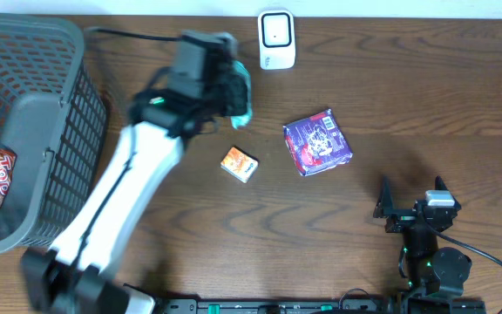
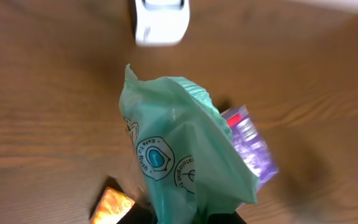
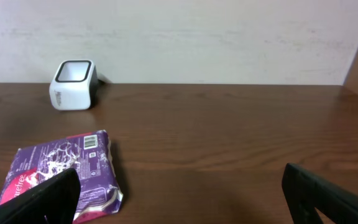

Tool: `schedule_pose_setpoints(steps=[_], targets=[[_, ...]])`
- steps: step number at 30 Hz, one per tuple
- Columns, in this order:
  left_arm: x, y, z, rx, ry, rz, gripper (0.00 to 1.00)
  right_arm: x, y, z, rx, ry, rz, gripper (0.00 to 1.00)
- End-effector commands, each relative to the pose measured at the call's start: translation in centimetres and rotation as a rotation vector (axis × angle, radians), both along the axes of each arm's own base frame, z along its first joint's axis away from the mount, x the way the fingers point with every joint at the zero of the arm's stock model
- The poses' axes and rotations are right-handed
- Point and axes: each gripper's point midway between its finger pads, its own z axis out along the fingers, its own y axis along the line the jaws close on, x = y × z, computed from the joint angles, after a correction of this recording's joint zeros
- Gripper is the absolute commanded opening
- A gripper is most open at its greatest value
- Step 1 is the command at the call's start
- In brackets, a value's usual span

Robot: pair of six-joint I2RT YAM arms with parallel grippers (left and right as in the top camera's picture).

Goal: Scan the item barcode
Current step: 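Carry the mint-green pack out and drop it beside the purple package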

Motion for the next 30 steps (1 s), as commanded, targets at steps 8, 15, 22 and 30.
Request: schedule_pose_setpoints(steps=[8,15,22,30], targets=[[0.4,-4.4,-11.3,0.090,0.197,0.006,0.37,0.0,-0.3,0.0,0.010,-0.001,-0.011,0.99],[0.3,-4.0,-9.5,0.074,0.174,0.011,0.61,0.0,-0.3,0.0,0.010,-0.001,-0.011,0.99],[1.3,0.5,1.1,-0.041,-0.035,0.103,0.61,0.0,-0.3,0.0,0.010,-0.001,-0.011,0.99],[-0.3,22.4,13.8,0.064,-0.373,0.636,0.62,0.0,-0.3,0.0,0.010,-0.001,-0.011,0.99]])
